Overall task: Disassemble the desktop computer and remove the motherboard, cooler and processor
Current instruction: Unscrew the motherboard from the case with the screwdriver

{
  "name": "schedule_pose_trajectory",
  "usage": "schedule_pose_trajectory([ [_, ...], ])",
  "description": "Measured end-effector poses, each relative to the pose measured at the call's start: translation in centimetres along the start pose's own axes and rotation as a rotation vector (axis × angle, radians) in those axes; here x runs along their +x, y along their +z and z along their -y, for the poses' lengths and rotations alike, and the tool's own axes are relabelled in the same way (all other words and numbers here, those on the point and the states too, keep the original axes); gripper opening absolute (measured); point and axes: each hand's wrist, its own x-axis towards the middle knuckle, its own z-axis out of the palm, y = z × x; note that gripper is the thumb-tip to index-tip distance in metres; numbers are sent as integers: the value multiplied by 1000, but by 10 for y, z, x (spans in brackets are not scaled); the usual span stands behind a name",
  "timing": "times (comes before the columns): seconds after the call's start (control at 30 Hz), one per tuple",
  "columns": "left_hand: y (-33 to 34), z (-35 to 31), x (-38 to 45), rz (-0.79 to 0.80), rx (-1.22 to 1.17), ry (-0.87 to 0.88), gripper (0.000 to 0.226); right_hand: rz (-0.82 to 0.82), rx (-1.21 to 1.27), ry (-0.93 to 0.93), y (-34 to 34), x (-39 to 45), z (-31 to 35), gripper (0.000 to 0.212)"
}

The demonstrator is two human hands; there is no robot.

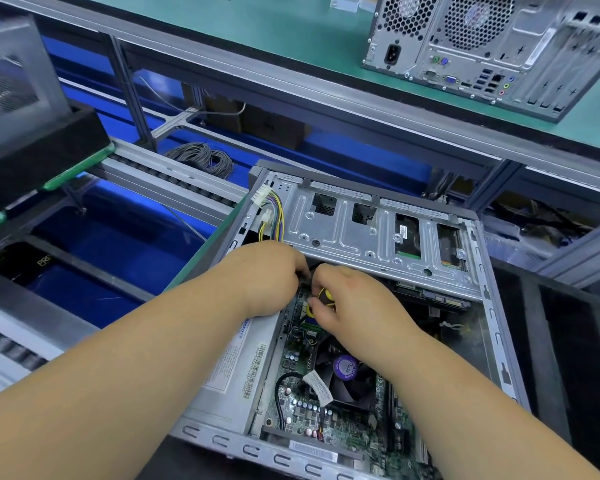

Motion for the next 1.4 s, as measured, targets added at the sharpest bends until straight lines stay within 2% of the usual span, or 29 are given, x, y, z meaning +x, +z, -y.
schedule_pose_trajectory([
  [0.57,-2,-4,-1,6,17,-15,29,-7,40,-31,0,0,1,19],
  [0.8,-2,-2,1,32,-9,-8,37,-31,-24,-20,0,-1,-2,22],
  [1.4,-2,-2,0,23,5,-5,34,-42,-11,-53,2,1,-1,20],
])
